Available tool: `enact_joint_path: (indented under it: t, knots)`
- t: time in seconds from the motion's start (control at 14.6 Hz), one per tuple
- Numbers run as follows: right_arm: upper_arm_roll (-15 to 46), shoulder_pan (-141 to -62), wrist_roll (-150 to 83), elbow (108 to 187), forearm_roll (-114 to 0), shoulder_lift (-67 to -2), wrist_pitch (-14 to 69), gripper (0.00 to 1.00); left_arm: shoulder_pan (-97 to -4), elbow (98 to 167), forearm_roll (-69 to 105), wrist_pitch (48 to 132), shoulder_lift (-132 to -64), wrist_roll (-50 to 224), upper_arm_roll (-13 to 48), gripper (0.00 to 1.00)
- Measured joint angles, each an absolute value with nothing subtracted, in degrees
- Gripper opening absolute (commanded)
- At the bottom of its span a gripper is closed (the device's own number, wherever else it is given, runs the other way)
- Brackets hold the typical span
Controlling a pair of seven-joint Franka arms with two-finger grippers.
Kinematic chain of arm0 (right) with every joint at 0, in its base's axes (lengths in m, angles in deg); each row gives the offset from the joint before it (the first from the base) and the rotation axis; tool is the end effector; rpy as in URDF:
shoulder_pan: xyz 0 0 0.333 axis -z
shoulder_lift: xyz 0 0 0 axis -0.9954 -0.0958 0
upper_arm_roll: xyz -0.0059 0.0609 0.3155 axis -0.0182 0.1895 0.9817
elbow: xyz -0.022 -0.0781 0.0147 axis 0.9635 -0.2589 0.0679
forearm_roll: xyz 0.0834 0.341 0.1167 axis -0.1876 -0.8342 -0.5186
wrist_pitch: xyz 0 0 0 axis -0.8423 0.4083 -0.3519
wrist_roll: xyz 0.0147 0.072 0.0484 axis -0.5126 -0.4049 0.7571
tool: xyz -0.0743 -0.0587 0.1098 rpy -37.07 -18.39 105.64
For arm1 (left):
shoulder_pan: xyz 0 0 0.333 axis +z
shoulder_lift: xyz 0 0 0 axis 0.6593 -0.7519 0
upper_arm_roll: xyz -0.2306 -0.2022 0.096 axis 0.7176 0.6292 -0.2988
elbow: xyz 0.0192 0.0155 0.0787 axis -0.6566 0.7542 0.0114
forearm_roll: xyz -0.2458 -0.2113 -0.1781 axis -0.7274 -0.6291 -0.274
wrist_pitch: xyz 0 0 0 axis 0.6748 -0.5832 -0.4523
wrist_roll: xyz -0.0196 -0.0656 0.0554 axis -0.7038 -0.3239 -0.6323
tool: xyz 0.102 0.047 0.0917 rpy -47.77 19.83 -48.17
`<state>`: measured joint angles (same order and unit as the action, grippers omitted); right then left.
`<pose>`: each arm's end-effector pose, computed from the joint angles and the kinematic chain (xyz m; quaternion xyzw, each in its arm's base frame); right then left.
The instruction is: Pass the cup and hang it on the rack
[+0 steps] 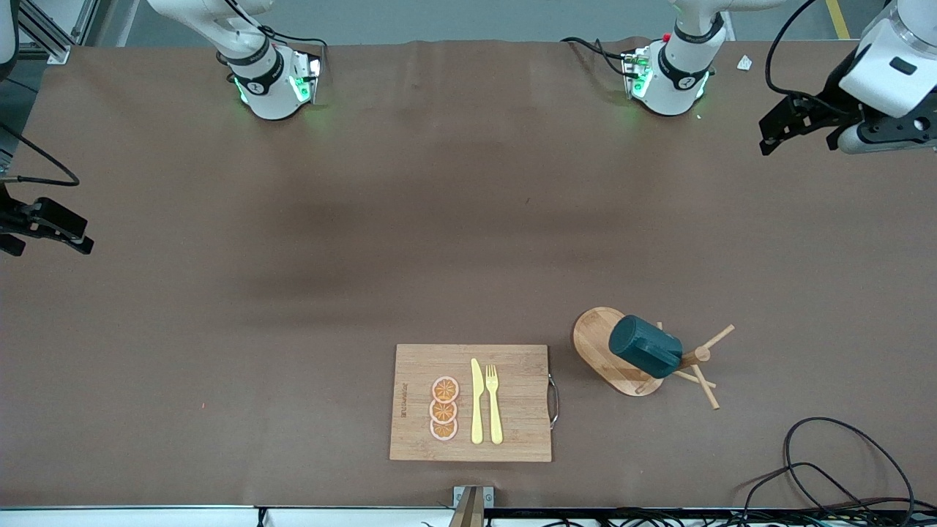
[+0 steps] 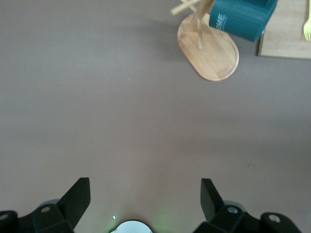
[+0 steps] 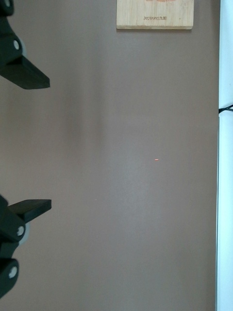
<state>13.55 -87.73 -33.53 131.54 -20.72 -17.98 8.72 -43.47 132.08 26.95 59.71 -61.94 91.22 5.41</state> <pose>0.5838 -0.0351 0.5896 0.9985 0.0082 0.0546 0.0037 0.4588 -0.0729 0.6111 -0.9996 -0.0240 0.0094 0.0078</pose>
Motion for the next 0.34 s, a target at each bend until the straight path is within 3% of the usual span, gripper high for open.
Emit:
enact_joint_path:
  t: [0.34]
  knots:
    - [13.55, -87.73, -33.53, 131.53, -20.73, -17.98, 8.72, 1.0, -43.42, 132.0, 26.77, 60.09, -62.11, 89.23, 4.88, 1.0]
